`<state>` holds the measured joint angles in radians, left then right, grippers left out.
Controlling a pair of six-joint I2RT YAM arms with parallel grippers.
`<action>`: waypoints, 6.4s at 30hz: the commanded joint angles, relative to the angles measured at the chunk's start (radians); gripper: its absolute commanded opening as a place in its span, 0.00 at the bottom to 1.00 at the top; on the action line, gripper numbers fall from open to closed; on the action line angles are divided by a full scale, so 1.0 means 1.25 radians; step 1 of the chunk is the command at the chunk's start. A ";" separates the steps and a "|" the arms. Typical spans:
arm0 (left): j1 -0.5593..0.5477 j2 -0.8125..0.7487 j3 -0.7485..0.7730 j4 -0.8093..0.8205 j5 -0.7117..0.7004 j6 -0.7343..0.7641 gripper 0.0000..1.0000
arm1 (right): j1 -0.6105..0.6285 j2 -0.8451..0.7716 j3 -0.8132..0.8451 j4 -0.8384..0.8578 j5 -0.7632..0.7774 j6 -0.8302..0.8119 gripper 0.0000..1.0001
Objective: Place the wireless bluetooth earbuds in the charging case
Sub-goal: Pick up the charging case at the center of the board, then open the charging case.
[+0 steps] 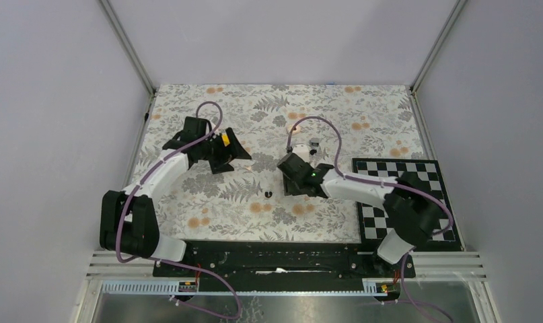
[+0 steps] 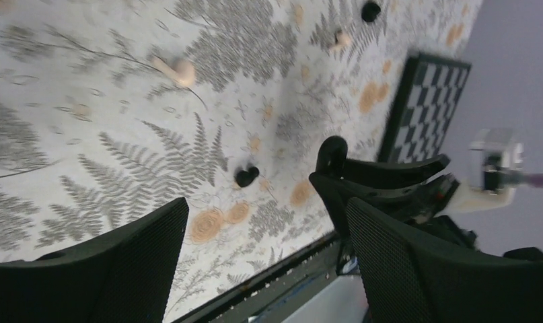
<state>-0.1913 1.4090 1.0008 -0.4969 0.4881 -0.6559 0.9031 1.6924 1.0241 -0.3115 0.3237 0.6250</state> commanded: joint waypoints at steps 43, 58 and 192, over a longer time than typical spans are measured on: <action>-0.278 0.120 -0.081 0.432 0.254 -0.170 0.00 | -0.016 -0.345 -0.157 0.213 -0.252 -0.085 0.92; -0.181 0.069 -0.064 0.518 0.447 -0.175 0.00 | -0.264 -0.553 -0.343 0.494 -0.682 0.152 0.80; -0.250 0.096 -0.297 1.579 0.289 -0.775 0.00 | -0.278 -0.097 -0.519 1.595 -0.675 0.772 0.00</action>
<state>-0.4854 1.5749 0.6094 1.2388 0.7933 -1.5833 0.5552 1.5375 0.3496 1.5913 -0.4706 1.5837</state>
